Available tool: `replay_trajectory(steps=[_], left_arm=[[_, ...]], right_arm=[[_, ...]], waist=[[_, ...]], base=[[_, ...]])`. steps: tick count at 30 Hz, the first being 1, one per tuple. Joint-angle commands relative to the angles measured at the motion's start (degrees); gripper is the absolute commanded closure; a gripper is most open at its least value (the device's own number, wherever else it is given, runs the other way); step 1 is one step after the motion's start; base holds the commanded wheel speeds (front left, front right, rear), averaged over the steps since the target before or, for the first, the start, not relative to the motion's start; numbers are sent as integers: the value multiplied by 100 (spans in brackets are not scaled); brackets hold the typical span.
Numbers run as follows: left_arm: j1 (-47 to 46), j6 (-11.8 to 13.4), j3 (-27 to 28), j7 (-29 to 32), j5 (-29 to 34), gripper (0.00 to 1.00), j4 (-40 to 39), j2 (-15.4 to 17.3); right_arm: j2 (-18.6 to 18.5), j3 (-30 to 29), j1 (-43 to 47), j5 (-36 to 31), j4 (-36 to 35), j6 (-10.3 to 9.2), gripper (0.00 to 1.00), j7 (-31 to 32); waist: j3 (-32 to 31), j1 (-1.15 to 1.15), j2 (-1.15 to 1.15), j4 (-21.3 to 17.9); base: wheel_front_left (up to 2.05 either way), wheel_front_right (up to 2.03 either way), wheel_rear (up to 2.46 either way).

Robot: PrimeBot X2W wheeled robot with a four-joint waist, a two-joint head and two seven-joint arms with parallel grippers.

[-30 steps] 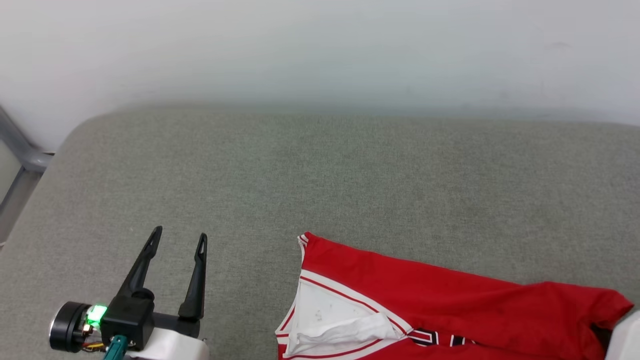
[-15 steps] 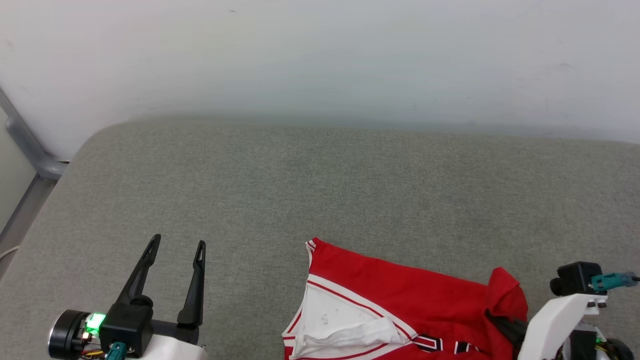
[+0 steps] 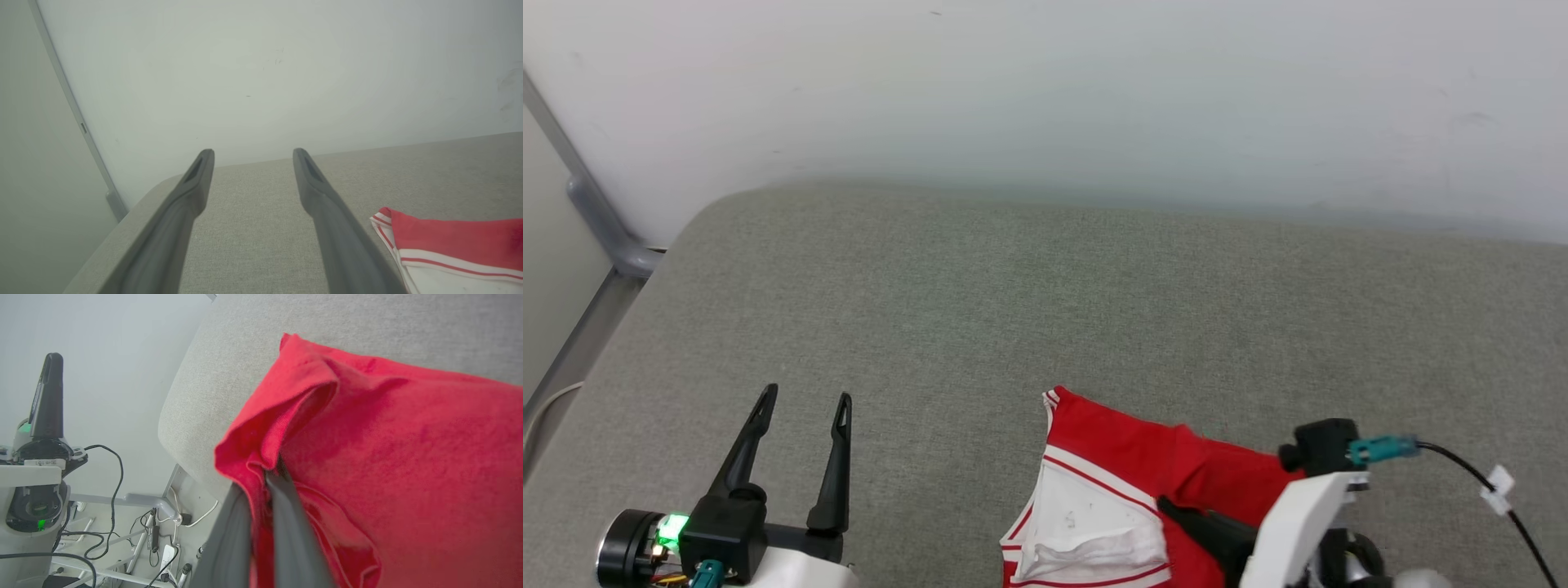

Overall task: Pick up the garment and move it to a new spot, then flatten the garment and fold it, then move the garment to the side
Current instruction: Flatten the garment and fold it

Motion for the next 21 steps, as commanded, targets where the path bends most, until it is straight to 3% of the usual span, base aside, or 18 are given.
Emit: replay_trajectory(steps=[1,16,18,21], left_arm=[[37,-16,16,-13,15,0,7,-14],[-101,-124,20,-13,64,0,81,-97],[-98,-134,27,-13,71,0,101,-106],[-95,-148,35,-13,78,0,115,-125]], right_arm=[[21,137,-157,77,135,-3,100,-138],[21,1308,-1765,1022,3003,-3,100,-2033],[22,1513,-1918,1176,3347,-3,0,-2141],[19,1836,-2197,1293,3718,-3,0,-2424]], waist=[[-5,0,0,26],[110,0,0,399],[105,0,0,430],[97,0,0,456]], base=[[0,0,0],[0,0,0],[0,0,0],[0,0,0]])
